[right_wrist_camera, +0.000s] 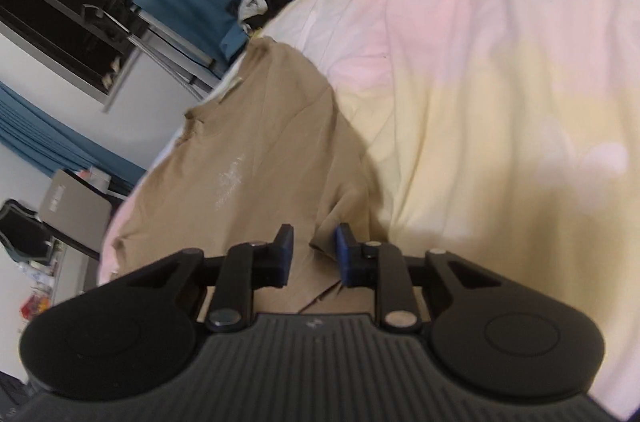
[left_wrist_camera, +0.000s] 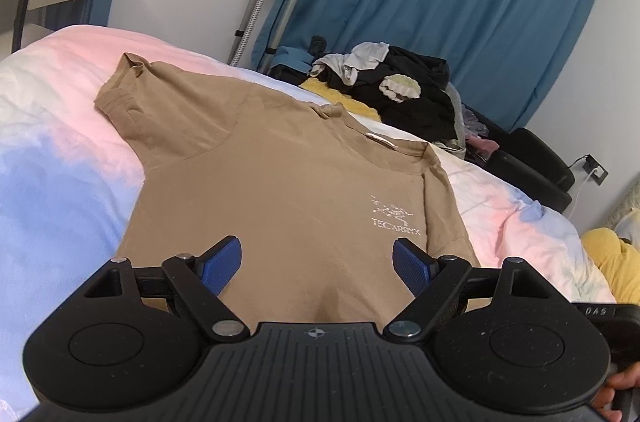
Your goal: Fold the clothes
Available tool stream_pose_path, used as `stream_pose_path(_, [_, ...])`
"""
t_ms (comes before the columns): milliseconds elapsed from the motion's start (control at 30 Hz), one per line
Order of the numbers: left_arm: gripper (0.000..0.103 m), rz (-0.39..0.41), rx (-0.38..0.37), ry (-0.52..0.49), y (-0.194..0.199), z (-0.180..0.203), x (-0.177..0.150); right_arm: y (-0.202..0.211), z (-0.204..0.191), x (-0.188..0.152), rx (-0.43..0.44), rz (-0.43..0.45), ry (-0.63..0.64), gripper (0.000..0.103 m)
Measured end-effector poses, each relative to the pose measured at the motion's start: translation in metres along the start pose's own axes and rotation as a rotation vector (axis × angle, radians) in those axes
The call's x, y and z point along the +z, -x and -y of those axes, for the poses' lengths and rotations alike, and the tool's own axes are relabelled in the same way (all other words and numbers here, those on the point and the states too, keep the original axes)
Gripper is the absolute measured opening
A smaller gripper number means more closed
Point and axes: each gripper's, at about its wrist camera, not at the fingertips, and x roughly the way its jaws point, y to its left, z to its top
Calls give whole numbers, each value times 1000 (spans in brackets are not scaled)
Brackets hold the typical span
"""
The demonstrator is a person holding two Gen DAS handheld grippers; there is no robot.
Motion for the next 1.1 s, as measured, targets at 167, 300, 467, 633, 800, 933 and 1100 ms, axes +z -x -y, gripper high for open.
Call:
stream_pose_path(167, [86,-1,3,-3,-2,0,0,-7,14,-2,-56,7,-22,46])
stream_pose_path(300, [86,-10,6,-16,-4,2,-1,-13,22,-2,-57,3,-58,44])
stream_pose_path(467, [86,-15,15,-12,-5,1,-2,-4,24,3,-61,58,-91,4])
stream_pose_path(633, [85,-22,29,-16,-8,-1,-4,15,-4,41,-29,184,1,3])
stream_pose_path(800, [86,-48,40,-39,-16,0,-8,26,-33,101,-39,346,128,3])
stream_pose_path(933, [85,-71,51,-59,-26,2,-11,35,-45,140,-70,526,253,2])
stream_pose_path(1100, [85,-114,55,-69,-43,5,-16,35,-14,173,-104,712,244,2])
